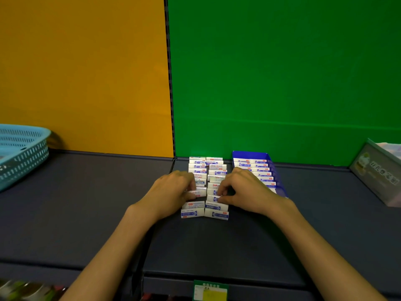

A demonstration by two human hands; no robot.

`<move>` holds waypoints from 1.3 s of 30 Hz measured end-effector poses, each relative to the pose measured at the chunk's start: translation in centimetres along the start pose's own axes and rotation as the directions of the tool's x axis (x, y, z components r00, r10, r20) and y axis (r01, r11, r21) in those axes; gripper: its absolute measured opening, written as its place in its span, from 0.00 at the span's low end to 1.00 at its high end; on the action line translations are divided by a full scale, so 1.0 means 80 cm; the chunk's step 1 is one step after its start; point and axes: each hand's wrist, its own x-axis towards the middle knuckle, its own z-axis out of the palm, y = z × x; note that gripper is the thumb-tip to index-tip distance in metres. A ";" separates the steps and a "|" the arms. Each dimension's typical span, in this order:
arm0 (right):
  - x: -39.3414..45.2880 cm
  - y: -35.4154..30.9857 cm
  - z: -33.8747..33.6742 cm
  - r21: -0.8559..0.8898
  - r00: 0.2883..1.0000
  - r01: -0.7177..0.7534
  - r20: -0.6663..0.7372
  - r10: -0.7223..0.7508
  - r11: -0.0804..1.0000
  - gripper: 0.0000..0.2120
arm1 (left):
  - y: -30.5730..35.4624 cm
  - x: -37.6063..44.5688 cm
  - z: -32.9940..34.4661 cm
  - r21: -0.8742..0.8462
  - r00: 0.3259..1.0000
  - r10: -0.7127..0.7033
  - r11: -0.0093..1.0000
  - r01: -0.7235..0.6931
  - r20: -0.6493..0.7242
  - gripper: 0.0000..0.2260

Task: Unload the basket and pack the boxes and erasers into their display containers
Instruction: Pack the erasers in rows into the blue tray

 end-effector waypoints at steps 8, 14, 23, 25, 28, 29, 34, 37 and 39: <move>-0.001 -0.002 0.001 0.005 1.000 0.009 -0.001 -0.009 1.000 0.08 | -0.011 -0.006 -0.007 -0.242 0.988 -0.064 0.970 0.028 -0.140 0.09; -0.004 -0.006 -0.003 0.001 0.999 0.030 -0.020 -0.030 1.000 0.09 | -0.003 -0.001 -0.015 -0.263 0.960 -0.054 0.965 -0.022 -0.276 0.18; 0.000 0.007 -0.003 0.059 0.997 0.018 -0.076 -0.013 0.998 0.11 | 0.005 0.006 -0.013 -0.310 0.955 -0.055 0.950 -0.040 -0.291 0.15; -0.001 0.011 -0.002 0.074 0.997 0.006 -0.072 -0.001 0.997 0.15 | 0.009 0.007 -0.014 -0.363 0.948 -0.074 0.930 -0.046 -0.309 0.13; -0.002 0.016 -0.001 0.114 0.999 -0.010 -0.049 0.015 0.993 0.15 | 0.015 0.010 -0.016 -0.495 0.932 -0.160 0.869 -0.024 -0.327 0.10; -0.002 0.018 -0.001 0.128 0.999 -0.012 -0.041 0.017 0.992 0.15 | 0.016 0.012 -0.017 -0.542 0.926 -0.192 0.840 -0.017 -0.326 0.10; -0.003 0.023 -0.002 0.166 0.999 0.000 -0.046 0.007 0.986 0.12 | 0.017 0.019 -0.019 -0.688 0.940 -0.252 0.725 0.027 -0.230 0.15; -0.004 0.024 -0.003 0.159 0.999 0.001 -0.050 0.007 0.987 0.12 | 0.016 0.023 -0.019 -0.684 0.944 -0.263 0.727 0.058 -0.199 0.13; -0.003 0.025 -0.003 0.183 0.998 0.002 -0.059 0.009 0.983 0.11 | 0.015 0.023 -0.020 -0.687 0.934 -0.277 0.725 0.051 -0.224 0.10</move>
